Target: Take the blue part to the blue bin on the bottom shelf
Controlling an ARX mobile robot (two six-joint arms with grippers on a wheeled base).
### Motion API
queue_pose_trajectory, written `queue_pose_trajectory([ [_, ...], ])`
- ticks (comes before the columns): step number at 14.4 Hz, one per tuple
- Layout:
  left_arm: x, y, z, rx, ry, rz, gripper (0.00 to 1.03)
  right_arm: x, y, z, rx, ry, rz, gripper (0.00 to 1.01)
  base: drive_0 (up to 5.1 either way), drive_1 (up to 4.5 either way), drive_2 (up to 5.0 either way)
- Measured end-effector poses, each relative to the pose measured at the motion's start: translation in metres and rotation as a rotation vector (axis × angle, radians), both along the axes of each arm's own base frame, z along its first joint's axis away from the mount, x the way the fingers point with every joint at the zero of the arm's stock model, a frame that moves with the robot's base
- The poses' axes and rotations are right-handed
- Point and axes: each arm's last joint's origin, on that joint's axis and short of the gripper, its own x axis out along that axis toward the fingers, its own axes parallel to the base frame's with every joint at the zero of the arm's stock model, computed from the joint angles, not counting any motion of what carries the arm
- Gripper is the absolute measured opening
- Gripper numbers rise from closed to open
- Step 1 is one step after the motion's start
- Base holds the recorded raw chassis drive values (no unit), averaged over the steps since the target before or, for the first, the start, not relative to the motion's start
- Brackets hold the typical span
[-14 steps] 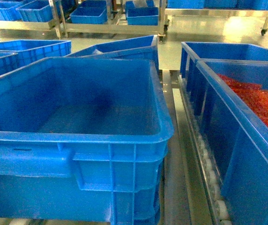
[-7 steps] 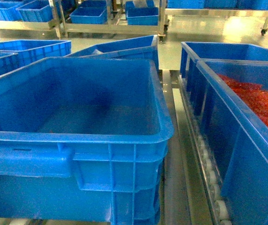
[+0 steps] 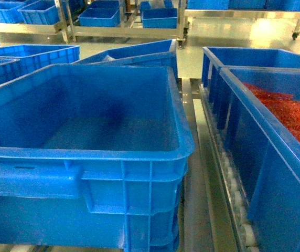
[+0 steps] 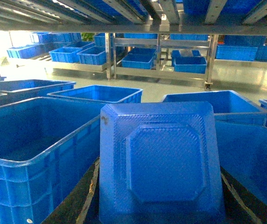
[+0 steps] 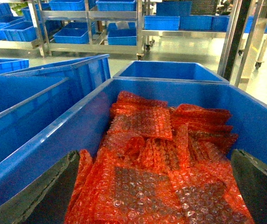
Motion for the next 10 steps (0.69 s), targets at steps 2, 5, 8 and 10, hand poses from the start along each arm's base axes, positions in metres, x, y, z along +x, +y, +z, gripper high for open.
queue_pose_trajectory([
  [2, 0.0, 0.0, 0.0, 0.0, 0.0, 0.0, 0.44, 0.0, 0.0, 0.0, 0.0, 0.0, 0.0, 0.98, 0.0, 0.0, 0.0],
  [5, 0.0, 0.0, 0.0, 0.0, 0.0, 0.0, 0.44, 0.0, 0.0, 0.0, 0.0, 0.0, 0.0, 0.98, 0.0, 0.0, 0.0],
  [8, 0.0, 0.0, 0.0, 0.0, 0.0, 0.0, 0.44, 0.0, 0.0, 0.0, 0.0, 0.0, 0.0, 0.98, 0.0, 0.0, 0.0],
  [10, 0.0, 0.0, 0.0, 0.0, 0.0, 0.0, 0.44, 0.0, 0.0, 0.0, 0.0, 0.0, 0.0, 0.98, 0.0, 0.0, 0.0],
])
